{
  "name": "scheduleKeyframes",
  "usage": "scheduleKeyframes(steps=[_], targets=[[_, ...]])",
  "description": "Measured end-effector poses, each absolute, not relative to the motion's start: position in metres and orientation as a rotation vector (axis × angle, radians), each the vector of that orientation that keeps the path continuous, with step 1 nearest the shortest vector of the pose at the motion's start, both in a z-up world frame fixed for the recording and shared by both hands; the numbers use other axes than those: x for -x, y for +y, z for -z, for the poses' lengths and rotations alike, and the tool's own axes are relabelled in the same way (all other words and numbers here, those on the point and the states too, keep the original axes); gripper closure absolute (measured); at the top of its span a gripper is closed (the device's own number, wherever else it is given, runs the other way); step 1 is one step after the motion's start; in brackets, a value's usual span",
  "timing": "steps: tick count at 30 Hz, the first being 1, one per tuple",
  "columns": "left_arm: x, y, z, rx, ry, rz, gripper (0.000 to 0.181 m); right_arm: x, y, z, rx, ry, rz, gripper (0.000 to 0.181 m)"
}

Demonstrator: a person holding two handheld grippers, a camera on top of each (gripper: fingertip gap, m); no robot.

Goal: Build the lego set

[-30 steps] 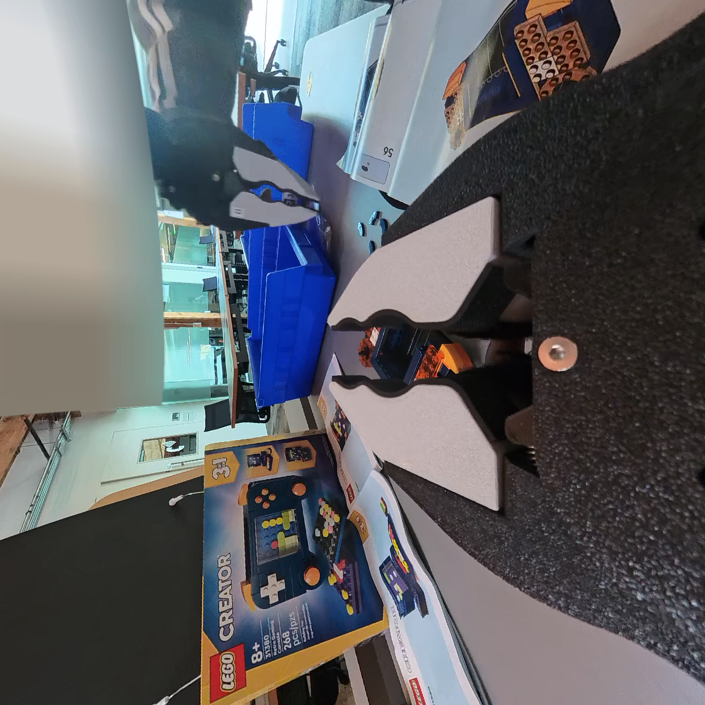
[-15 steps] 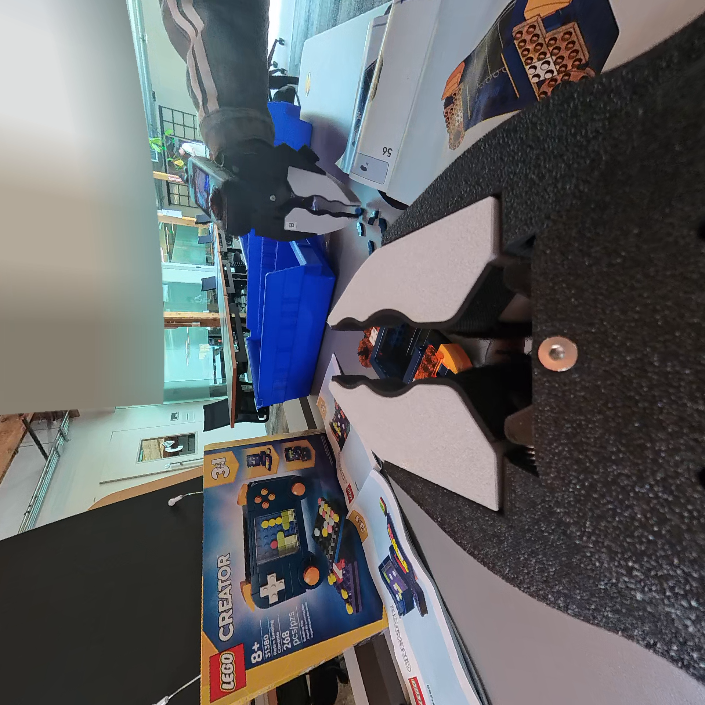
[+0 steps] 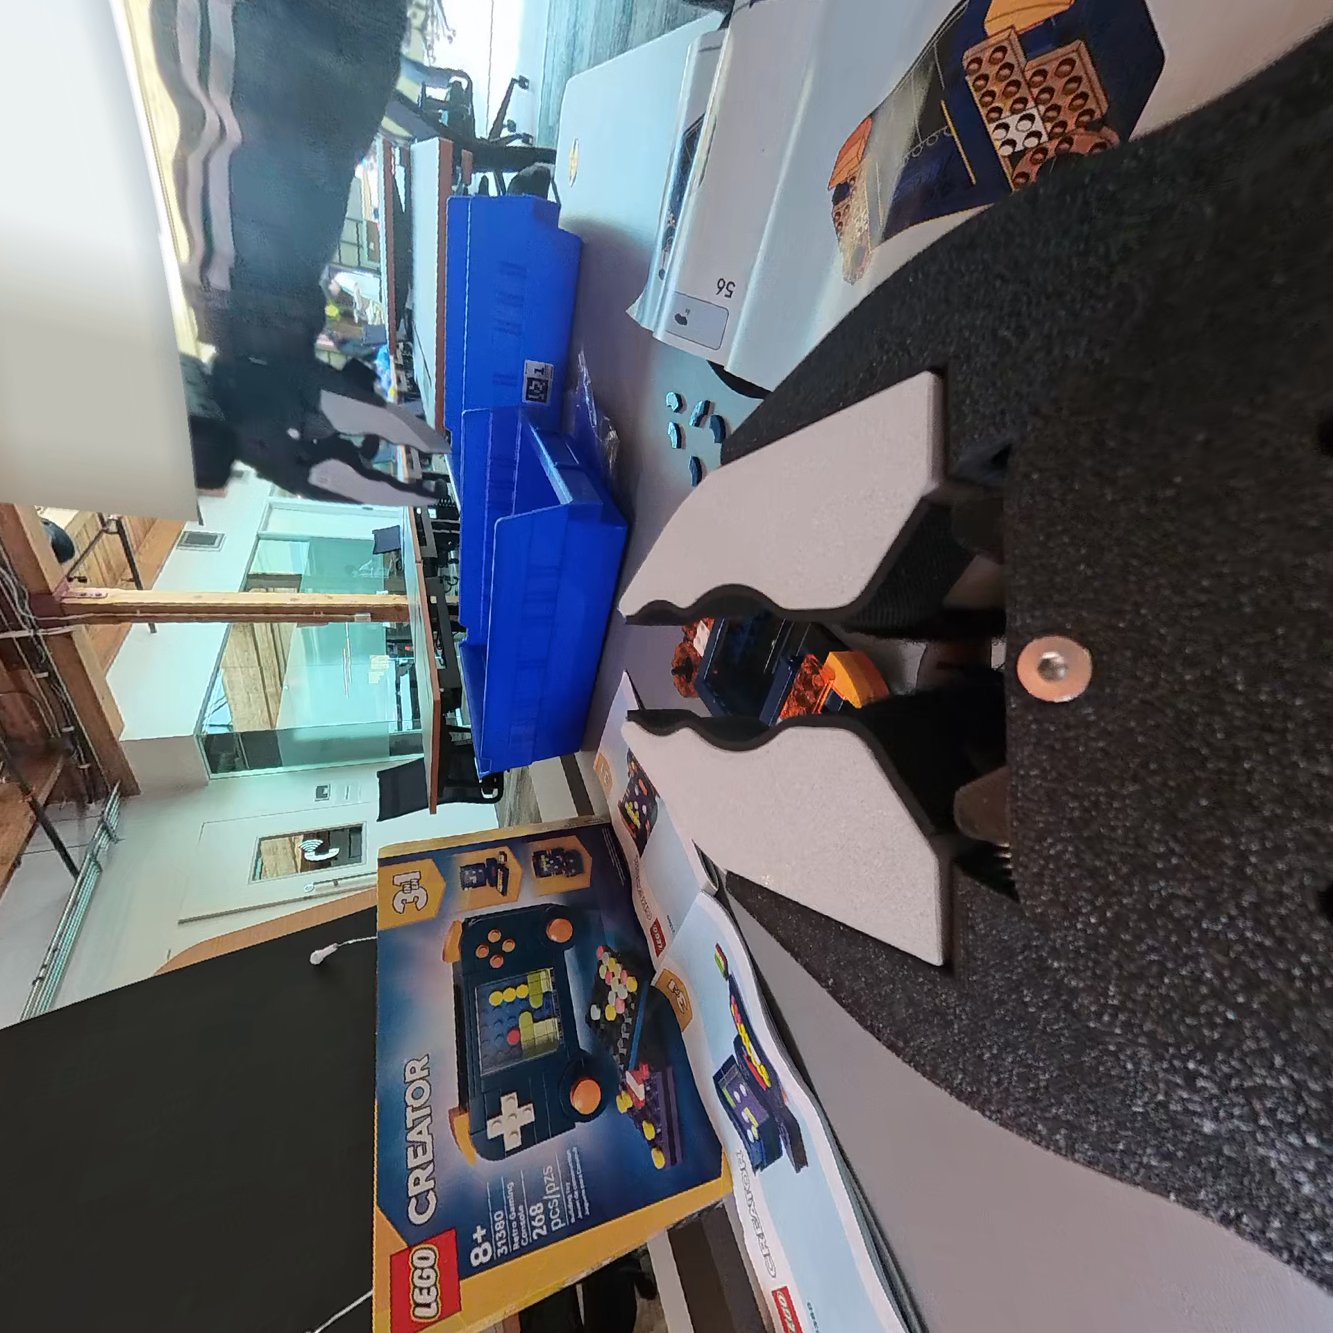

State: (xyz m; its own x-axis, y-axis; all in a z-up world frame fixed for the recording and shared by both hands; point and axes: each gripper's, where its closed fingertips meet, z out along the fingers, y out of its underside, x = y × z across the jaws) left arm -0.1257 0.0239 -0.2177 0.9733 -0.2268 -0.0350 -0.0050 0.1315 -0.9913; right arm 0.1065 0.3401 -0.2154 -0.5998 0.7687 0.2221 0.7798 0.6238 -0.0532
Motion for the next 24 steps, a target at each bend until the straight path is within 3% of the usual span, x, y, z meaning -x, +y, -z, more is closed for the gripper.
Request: scheduleKeyframes(steps=[9, 24], targets=[[0.124, 0.024, 0.22, 1.433, 0.214, 0.161, 0.16, -0.104, 0.428, 0.309, 1.102, -3.029, 0.63, 0.148], [0.123, 0.023, 0.219, 1.427, 0.219, 0.176, 0.16, -0.108, 0.455, 0.336, 1.019, -3.059, 0.879, 0.16]])
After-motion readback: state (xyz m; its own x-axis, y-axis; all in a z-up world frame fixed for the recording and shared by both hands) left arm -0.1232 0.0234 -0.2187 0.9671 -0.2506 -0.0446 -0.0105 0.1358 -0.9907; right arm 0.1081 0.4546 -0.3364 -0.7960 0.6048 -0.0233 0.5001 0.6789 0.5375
